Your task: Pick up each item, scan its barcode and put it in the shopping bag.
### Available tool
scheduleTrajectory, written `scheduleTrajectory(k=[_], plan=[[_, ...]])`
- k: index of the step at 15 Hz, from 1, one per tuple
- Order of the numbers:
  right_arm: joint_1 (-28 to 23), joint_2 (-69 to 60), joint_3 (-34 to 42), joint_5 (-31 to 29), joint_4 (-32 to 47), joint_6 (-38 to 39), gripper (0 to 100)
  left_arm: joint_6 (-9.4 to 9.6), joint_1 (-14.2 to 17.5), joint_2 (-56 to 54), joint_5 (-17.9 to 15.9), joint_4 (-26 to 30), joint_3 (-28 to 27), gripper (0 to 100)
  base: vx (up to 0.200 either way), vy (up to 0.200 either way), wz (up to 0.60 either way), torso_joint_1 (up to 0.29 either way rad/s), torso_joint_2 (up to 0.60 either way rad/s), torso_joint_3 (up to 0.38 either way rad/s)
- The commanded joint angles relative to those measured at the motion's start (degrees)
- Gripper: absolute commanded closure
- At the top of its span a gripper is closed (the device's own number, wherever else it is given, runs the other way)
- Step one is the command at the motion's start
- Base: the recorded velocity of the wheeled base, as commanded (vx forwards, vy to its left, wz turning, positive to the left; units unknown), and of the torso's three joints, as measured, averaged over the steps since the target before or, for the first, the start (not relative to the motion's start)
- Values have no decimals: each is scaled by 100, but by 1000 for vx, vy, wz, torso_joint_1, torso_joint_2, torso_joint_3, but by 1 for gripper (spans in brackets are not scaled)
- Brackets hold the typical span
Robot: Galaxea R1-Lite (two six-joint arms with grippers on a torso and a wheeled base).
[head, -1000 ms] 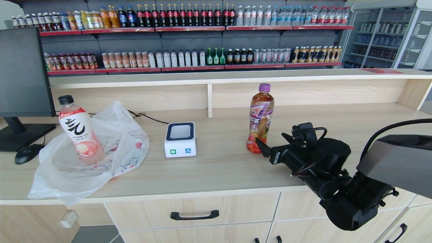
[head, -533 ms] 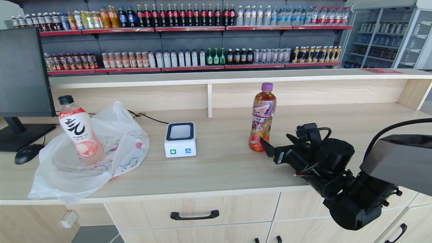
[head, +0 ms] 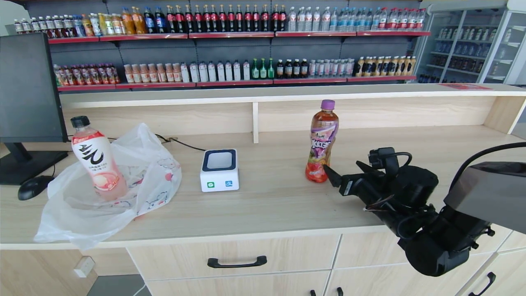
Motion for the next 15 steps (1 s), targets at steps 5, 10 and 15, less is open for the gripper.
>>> scheduleTrajectory(k=[5,10,15], plan=[[-118,96,-404,-8,-8,3,0,-1,-1,-2,-2,-2,0,0,0,0,0,0,0,0],[-188,34,-219,-8,-8,3,0,-1,-1,-2,-2,-2,0,0,0,0,0,0,0,0],[67,-458,97,-8,-8,-32,0,-1,-1,-2,-2,-2,0,0,0,0,0,0,0,0]])
